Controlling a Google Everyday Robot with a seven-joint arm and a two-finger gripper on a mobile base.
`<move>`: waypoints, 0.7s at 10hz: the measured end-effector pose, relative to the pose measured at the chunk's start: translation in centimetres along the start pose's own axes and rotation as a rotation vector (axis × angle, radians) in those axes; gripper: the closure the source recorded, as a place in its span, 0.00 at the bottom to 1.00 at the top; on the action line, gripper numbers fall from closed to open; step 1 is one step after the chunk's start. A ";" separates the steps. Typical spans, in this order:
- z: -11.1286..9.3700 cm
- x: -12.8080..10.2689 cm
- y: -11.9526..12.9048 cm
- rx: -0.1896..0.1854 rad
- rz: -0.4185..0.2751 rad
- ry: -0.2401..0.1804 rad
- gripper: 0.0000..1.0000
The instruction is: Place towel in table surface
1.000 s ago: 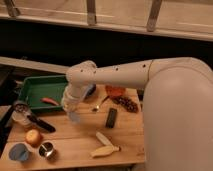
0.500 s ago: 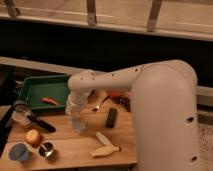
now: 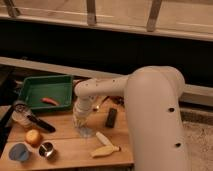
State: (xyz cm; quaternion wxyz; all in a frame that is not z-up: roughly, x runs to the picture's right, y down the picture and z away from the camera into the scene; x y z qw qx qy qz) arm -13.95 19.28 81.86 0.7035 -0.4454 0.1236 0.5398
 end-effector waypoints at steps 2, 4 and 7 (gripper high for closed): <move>-0.1 0.1 -0.3 -0.006 0.013 0.003 0.59; -0.1 0.1 -0.1 -0.006 0.010 0.004 0.58; -0.1 0.1 -0.2 -0.006 0.011 0.003 0.58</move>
